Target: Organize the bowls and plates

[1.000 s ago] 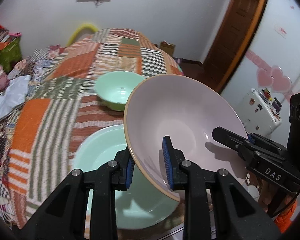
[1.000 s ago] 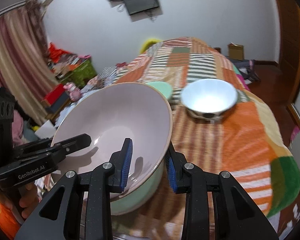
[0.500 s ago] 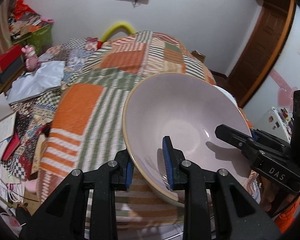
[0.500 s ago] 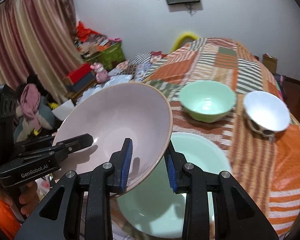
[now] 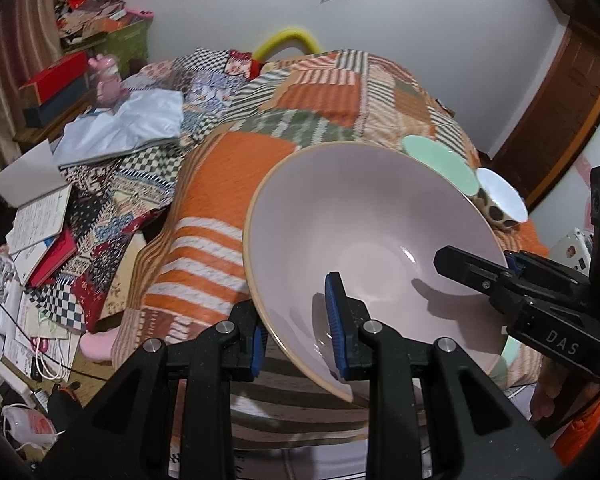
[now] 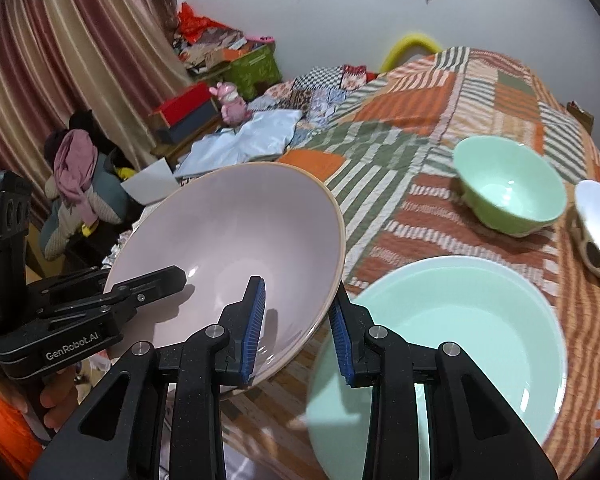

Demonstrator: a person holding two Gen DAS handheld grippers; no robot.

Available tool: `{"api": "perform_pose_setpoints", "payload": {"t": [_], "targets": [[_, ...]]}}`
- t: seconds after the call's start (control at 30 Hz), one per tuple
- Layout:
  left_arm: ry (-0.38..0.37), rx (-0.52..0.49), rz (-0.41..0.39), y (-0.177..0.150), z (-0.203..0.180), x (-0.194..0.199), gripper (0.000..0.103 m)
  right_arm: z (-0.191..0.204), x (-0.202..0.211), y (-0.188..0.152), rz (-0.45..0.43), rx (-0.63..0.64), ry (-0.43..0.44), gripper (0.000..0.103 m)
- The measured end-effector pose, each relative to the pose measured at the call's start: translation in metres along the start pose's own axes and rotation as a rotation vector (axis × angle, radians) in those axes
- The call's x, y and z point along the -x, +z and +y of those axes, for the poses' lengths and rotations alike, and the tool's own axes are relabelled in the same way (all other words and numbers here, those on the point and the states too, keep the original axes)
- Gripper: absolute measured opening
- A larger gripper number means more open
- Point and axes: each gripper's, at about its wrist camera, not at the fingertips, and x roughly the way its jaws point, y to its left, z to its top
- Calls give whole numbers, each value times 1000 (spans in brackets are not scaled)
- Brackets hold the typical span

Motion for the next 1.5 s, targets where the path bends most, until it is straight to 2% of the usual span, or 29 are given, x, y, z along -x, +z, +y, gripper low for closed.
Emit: {"api": "perform_pose_setpoints", "payload": {"t": [0.5,0.73,1.13,1.23,1.37,1.5], "targets": [[7,77,92,-13,44,-41,26,7,-54,-9,153,5,1,29],[23,73,90,-18,48,-41,26,8,-50,-10,157,21,6,29],[107,37,-34,0,38,3,26,-8,5,3,18,56,-62,30],[93,32,-58,6,26,13,26,-15,23,7,-22,49,-84,32],[67,4,-76,16,5,20,26,-30,45,11,-83,28,-126,43],[45,-25,-99,29,-19,25,29,-48,62,14,-123,12,-158,44]]}}
